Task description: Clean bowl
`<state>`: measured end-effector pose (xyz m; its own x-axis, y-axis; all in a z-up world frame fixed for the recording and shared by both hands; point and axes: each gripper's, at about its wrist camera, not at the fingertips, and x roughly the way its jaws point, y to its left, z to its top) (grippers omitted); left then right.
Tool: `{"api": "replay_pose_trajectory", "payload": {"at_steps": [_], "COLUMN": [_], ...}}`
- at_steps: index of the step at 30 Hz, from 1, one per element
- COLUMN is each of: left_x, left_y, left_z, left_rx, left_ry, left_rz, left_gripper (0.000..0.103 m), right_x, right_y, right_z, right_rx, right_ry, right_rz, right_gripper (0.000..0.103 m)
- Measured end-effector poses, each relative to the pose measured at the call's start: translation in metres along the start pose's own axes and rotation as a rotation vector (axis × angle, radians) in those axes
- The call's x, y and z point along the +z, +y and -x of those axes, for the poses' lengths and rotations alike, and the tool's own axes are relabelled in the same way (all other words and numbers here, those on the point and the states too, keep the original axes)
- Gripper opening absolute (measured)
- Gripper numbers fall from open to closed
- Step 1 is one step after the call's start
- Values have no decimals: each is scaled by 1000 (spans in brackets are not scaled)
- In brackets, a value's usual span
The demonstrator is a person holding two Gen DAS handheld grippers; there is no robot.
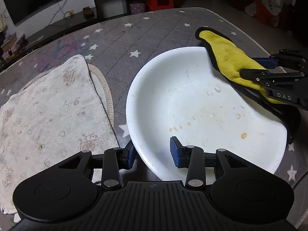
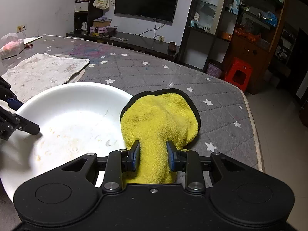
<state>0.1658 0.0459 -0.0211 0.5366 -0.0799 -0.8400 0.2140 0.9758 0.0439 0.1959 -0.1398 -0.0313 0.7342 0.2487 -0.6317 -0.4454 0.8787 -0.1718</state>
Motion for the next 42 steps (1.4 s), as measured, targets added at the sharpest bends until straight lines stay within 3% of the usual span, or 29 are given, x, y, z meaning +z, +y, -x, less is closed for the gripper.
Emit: {"api": "replay_pose_trajectory", "payload": {"at_steps": [5,18,28,34,42], "left_x": [-10,-30,-33,-37,-46], "left_y": [-3,-26,-37,-34,-30], "left_z": [4,18,22,23,30], "left_rx": [-27,-26,6,12,-20], "left_ry": [10,3,3,-3,2], "left_rz": [106,261,279,270,196], "left_gripper": [46,48,49,43,41], "right_x": [-4,-15,-30,-39,-48], "right_y": [0,1,9,13,20], "right_z": [3,18,39,50,63], "right_rx": [-1,3,12,12,20], "right_ry": [-7,-16,-32,-35,-32], "right_rz": [-10,-51,-81,-92,-102], "right_gripper": [31,31,32,33,34]}}
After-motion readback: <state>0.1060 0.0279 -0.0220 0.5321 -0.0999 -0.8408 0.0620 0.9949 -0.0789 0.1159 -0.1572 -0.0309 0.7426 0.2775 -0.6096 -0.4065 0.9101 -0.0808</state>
